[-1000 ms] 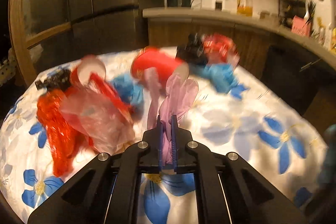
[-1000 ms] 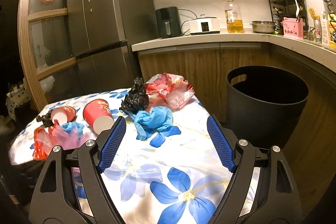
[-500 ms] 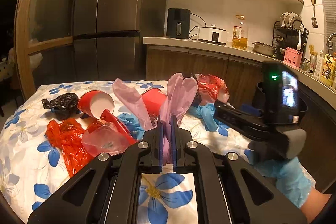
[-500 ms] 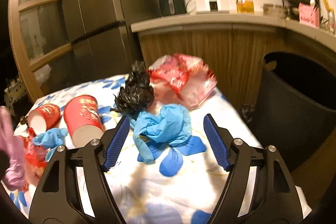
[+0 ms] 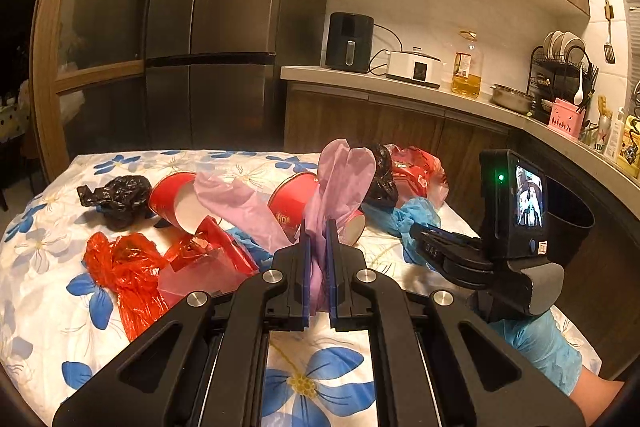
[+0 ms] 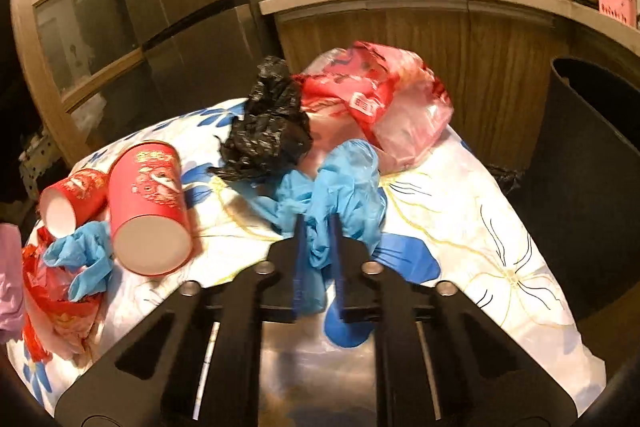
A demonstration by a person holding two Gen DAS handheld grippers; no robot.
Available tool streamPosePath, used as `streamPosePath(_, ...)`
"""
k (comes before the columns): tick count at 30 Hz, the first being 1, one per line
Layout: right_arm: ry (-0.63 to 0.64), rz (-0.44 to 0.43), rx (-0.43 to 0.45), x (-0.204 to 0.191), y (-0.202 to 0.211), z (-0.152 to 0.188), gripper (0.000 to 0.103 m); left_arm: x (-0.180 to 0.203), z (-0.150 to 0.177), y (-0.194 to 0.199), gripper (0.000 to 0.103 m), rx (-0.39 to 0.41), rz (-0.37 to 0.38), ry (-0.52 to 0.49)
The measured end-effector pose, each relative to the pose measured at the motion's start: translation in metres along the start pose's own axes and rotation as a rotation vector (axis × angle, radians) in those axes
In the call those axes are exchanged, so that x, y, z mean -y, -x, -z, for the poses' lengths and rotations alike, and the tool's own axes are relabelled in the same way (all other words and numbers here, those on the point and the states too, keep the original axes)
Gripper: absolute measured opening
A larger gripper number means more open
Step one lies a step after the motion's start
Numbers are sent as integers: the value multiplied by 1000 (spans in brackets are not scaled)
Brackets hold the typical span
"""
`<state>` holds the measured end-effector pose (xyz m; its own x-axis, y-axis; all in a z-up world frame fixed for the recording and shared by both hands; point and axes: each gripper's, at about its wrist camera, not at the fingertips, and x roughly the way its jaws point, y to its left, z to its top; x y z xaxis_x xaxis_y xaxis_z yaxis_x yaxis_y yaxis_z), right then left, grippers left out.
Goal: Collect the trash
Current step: 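Grasp the pink glove with the left tool while the right tool grasps the blue glove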
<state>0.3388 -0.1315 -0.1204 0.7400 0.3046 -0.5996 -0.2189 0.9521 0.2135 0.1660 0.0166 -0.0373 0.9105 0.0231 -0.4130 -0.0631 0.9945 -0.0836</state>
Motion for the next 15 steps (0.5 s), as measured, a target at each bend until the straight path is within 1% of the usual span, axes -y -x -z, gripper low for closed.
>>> streamPosePath(3,11,-14,35,-2,16,0,4,0,-2,4,6,11,-10,-8)
streamPosePath(7,12,-29,83,4,48,4,3,1,-4,9,6,23,-22,-7)
streamPosePath(11,-3,-50,120,12,82,12,3,6,-7,14,6,30,-18,-5)
streamPosePath(15,-14,-55,165,20,110,11,3,17,-9,20,6,44,-1,-18)
